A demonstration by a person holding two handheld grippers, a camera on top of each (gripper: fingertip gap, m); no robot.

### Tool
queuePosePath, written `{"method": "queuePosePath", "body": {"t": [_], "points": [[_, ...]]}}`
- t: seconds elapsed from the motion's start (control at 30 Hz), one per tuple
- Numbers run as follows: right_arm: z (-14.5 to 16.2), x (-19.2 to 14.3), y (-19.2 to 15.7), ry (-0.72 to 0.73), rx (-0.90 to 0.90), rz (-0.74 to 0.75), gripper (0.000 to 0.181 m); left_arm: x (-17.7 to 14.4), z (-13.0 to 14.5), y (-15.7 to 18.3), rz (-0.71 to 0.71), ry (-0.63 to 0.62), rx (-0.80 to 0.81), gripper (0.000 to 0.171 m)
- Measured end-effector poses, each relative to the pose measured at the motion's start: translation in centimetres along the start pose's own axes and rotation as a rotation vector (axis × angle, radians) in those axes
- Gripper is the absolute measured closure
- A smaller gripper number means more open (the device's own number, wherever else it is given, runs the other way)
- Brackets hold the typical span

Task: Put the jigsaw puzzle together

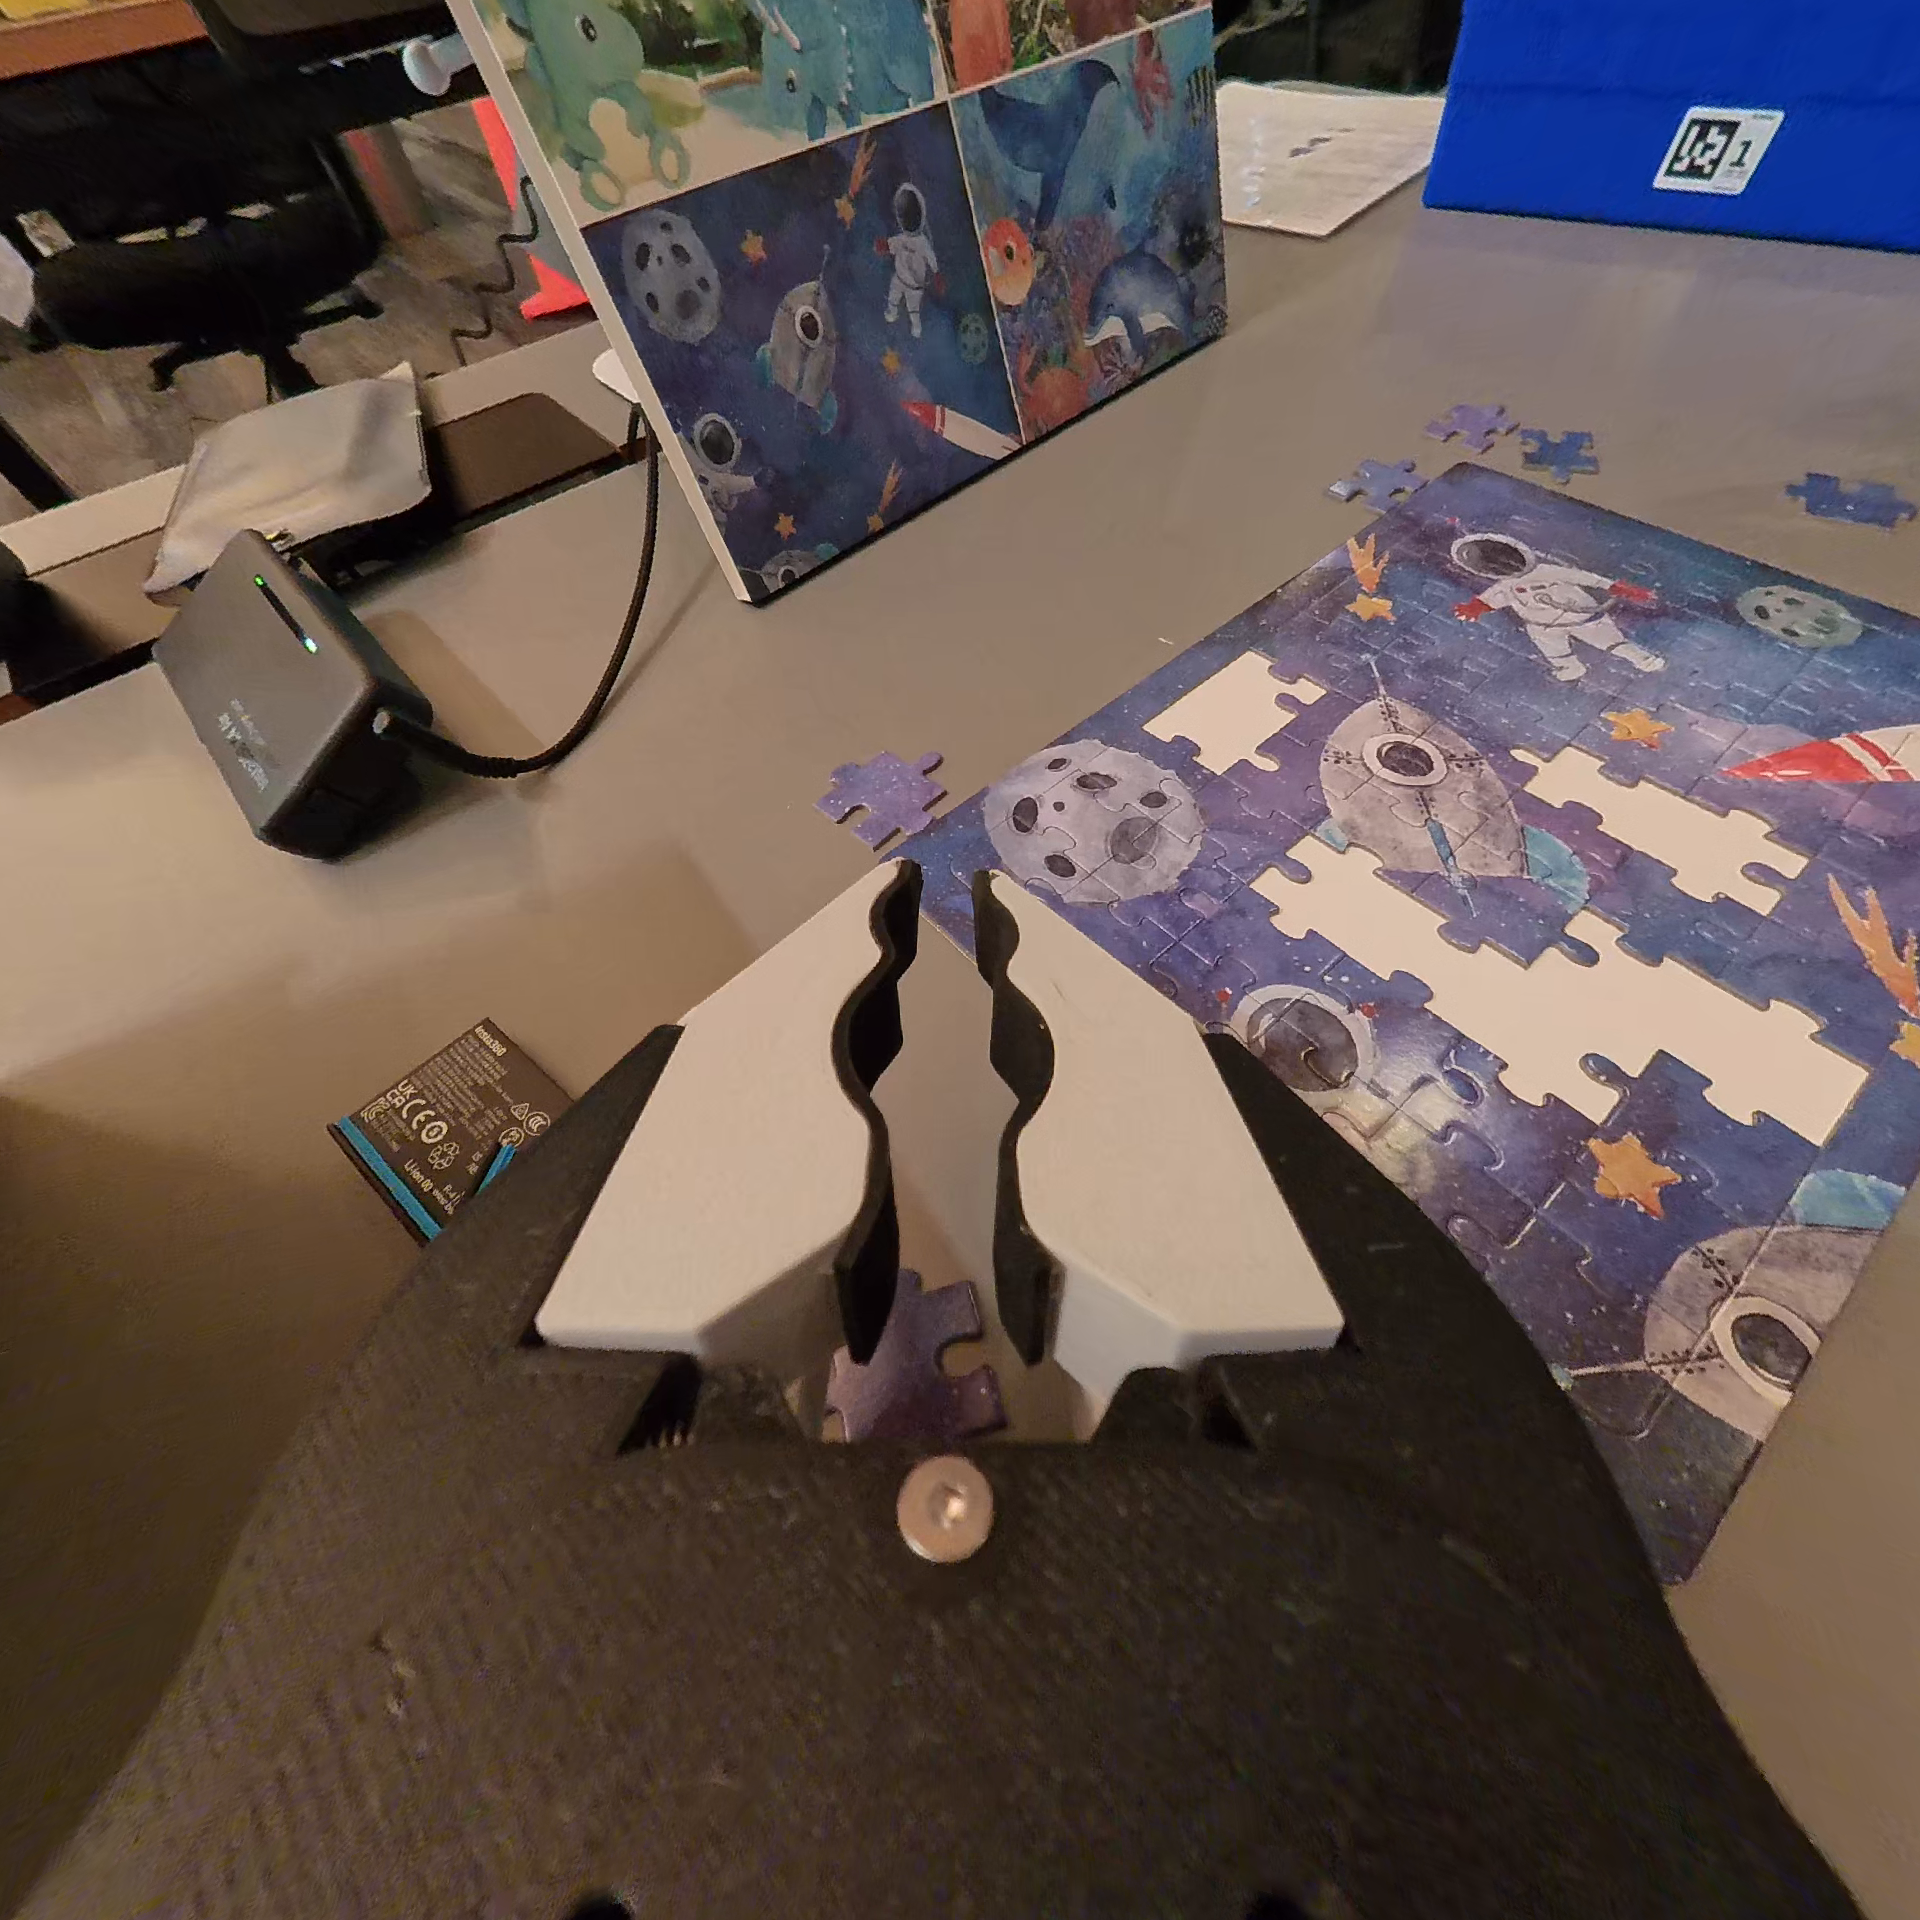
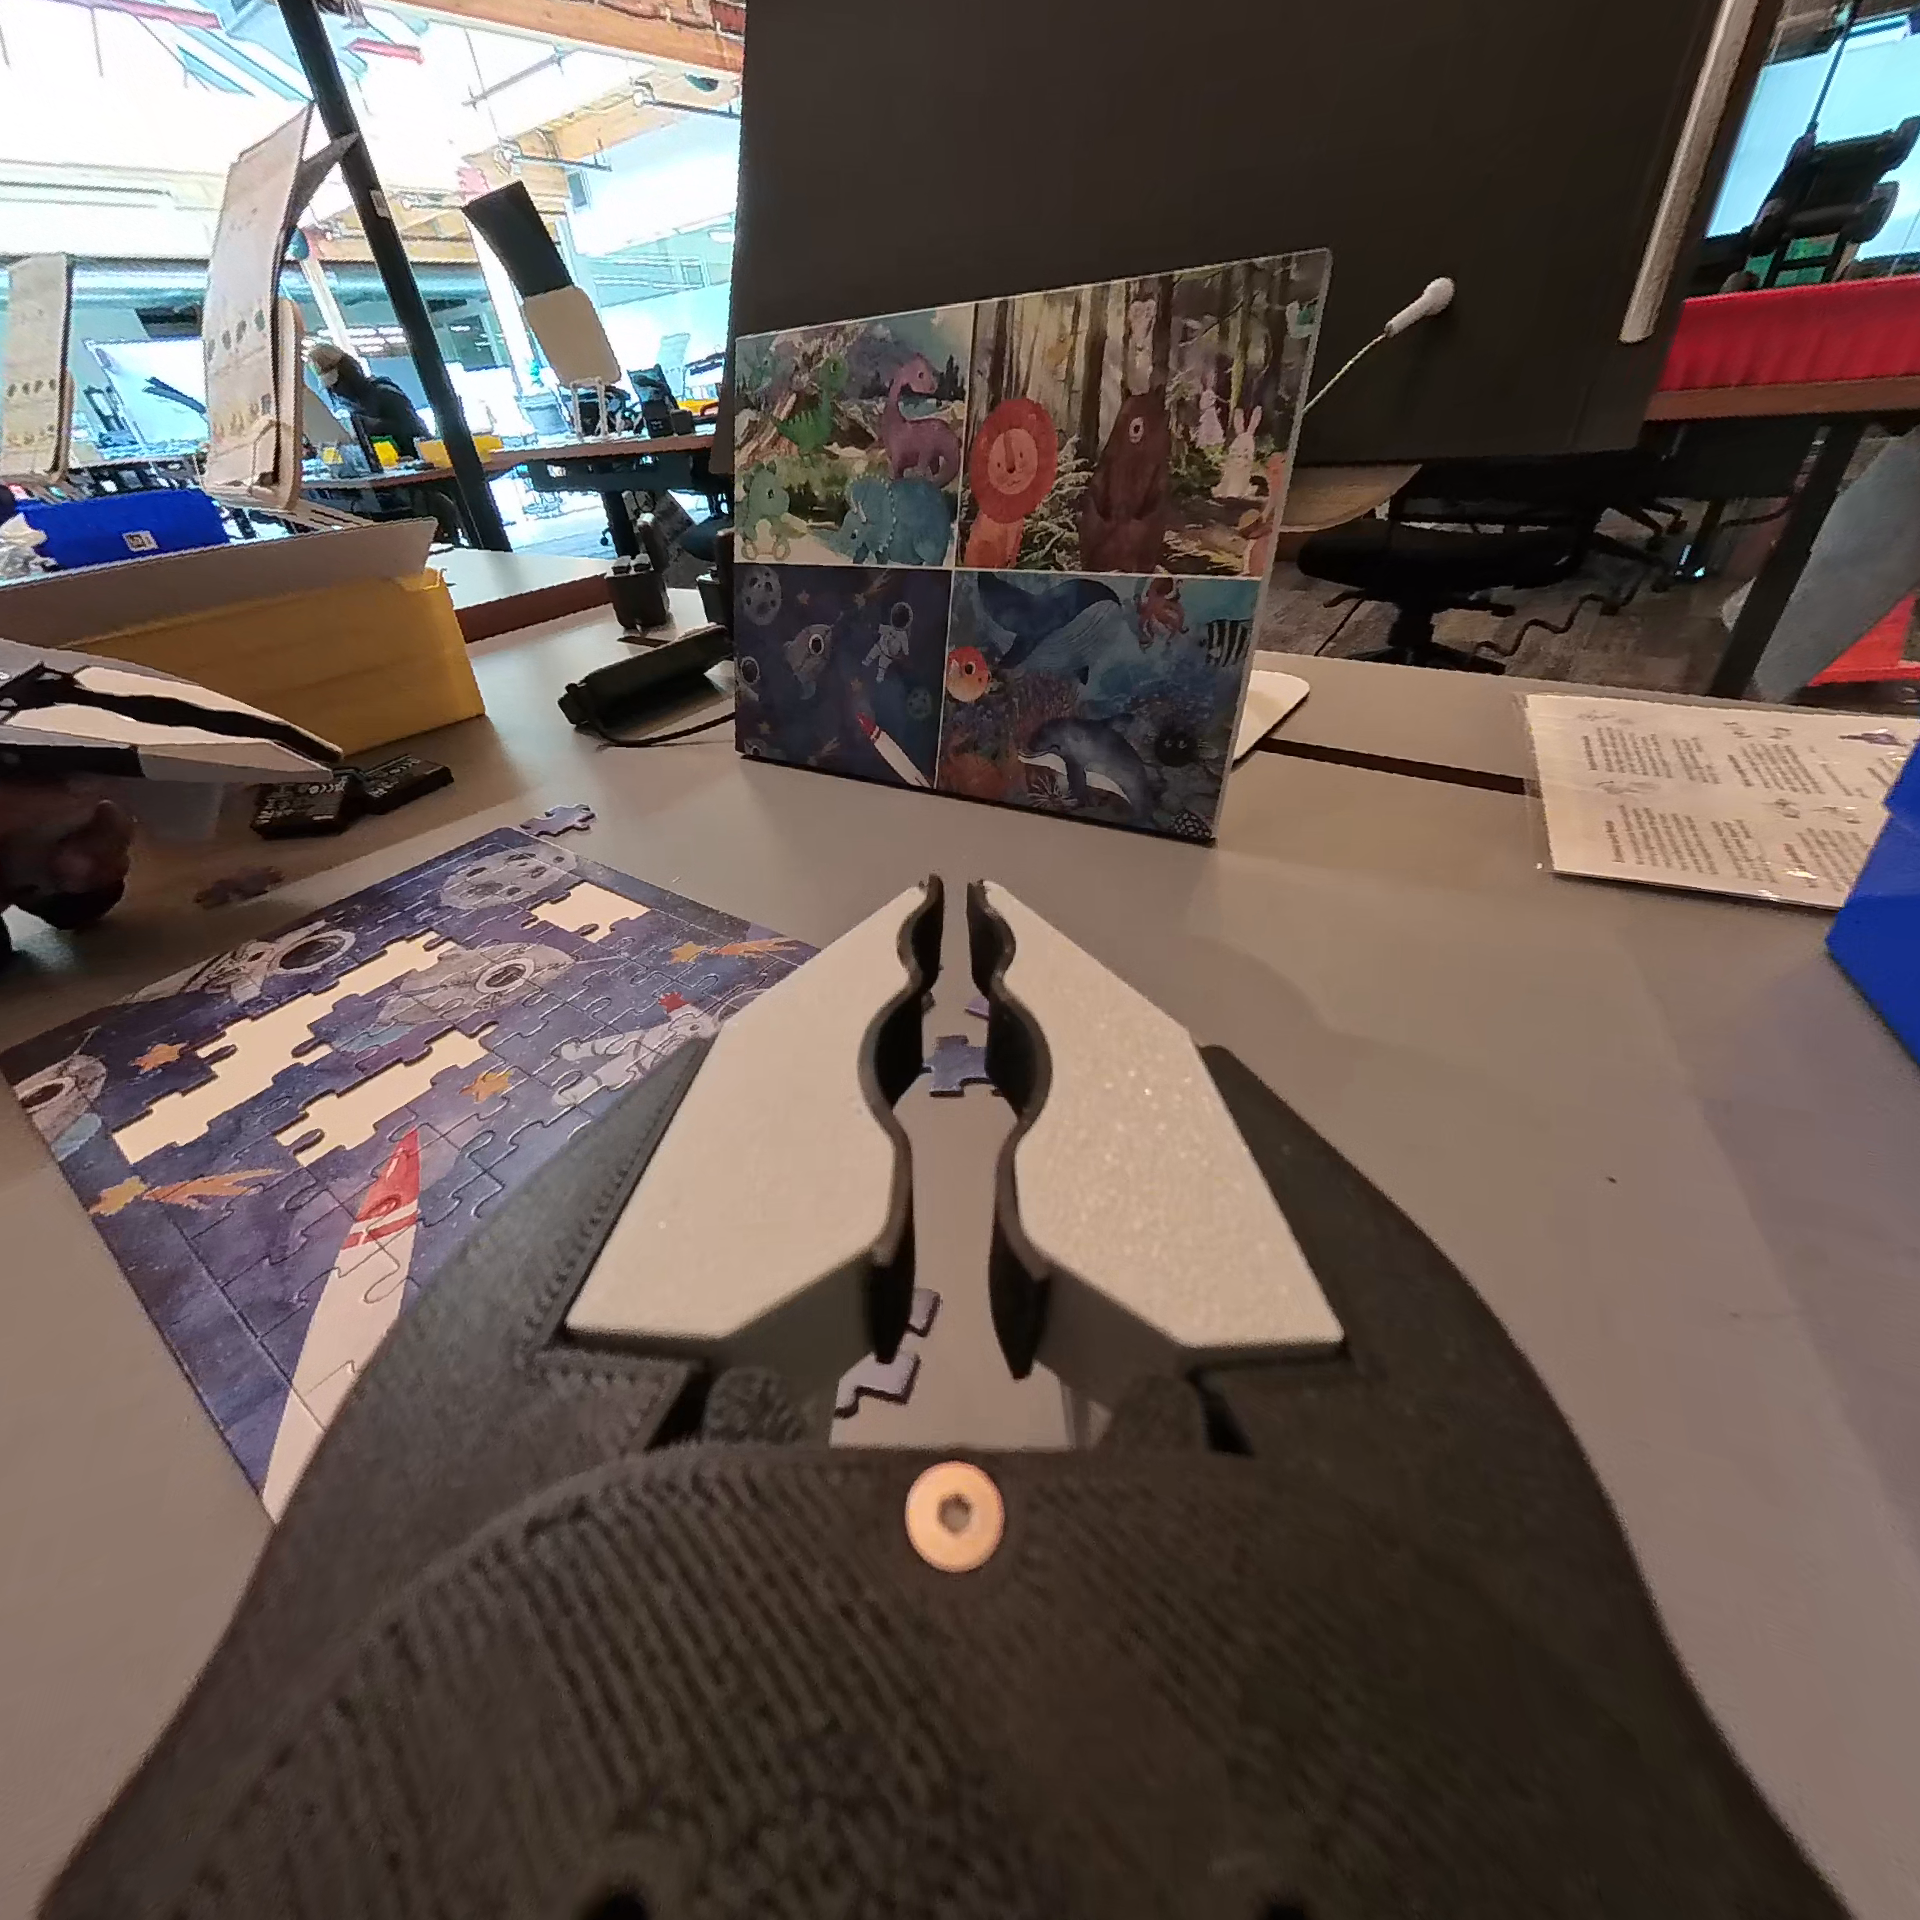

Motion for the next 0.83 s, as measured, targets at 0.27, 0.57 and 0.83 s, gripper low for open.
{"method": "queuePosePath", "body": {"t": [0.27, 0.57, 0.83], "points": [[0.2, 0.3, -0.4, -0.015, -0.008, -0.016, 0.177, 0.1, 0.1, 0.1, -0.002, -0.008, 0.010, 0.163], [1.0, 0.7, -1.0, -0.069, -0.037, -0.063, 0.169, 0.2, 0.2, 0.2, 0.000, -0.017, 0.020, 0.163], [3.3, 0.2, -0.8, -0.213, -0.162, -0.092, 0.163, 0.2, 0.3, 0.3, 0.002, -0.021, 0.027, 0.162]]}}
Point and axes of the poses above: each gripper's, where its closed fingertips meet, x out along the fingers, z out of its underside, y = z × x across the jaws, the point moved 1 cm from there along -x, back along the fingers, and after that the axes turned 4 degrees about -z, right-handed, at the moved point
